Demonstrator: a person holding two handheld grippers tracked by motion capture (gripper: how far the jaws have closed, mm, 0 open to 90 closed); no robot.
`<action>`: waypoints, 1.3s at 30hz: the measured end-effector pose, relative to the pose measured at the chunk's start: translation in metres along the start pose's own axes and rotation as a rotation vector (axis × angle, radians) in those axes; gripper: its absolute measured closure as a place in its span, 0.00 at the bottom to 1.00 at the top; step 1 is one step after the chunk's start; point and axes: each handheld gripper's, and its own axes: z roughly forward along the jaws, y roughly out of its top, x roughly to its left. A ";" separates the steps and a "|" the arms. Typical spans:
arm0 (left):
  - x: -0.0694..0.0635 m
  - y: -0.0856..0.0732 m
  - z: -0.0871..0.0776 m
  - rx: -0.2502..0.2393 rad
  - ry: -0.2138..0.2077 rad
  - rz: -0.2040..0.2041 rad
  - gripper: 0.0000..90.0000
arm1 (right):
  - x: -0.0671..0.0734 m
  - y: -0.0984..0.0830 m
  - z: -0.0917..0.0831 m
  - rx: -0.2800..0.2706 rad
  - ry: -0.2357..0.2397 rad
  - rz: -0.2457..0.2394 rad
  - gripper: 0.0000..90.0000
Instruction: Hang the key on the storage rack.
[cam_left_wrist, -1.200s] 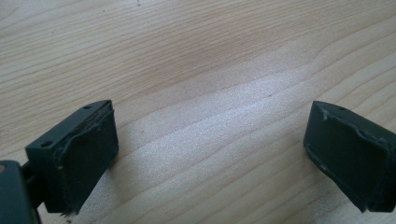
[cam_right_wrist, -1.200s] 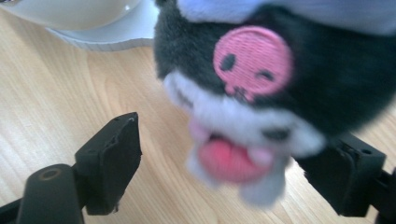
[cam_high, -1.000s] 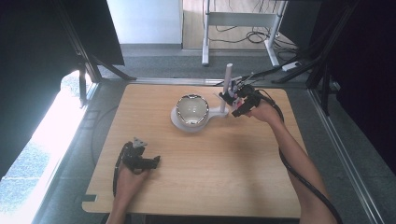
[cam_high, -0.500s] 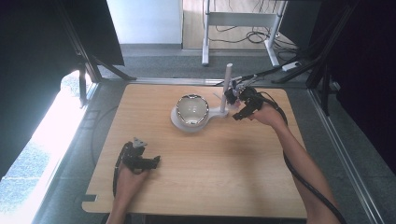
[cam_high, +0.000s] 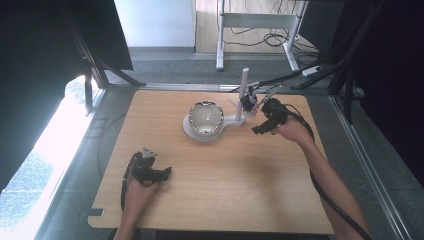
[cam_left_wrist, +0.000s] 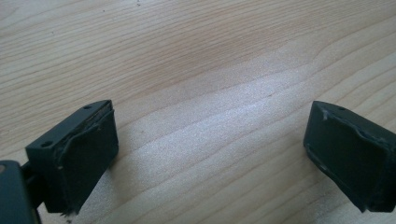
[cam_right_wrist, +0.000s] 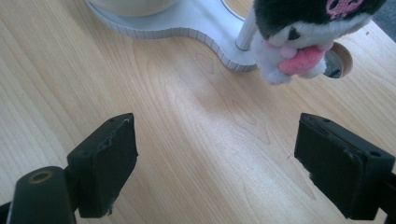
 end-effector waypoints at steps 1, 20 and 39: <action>0.000 0.000 0.000 0.000 0.001 0.000 0.03 | 0.001 -0.001 -0.001 -0.002 -0.002 -0.001 0.15; 0.000 0.000 0.000 0.001 0.001 0.004 0.03 | 0.024 -0.030 -0.021 -0.046 0.001 -0.019 0.15; 0.000 0.000 0.000 -0.001 0.000 0.002 0.03 | 0.046 -0.067 -0.048 -0.047 -0.020 -0.034 0.15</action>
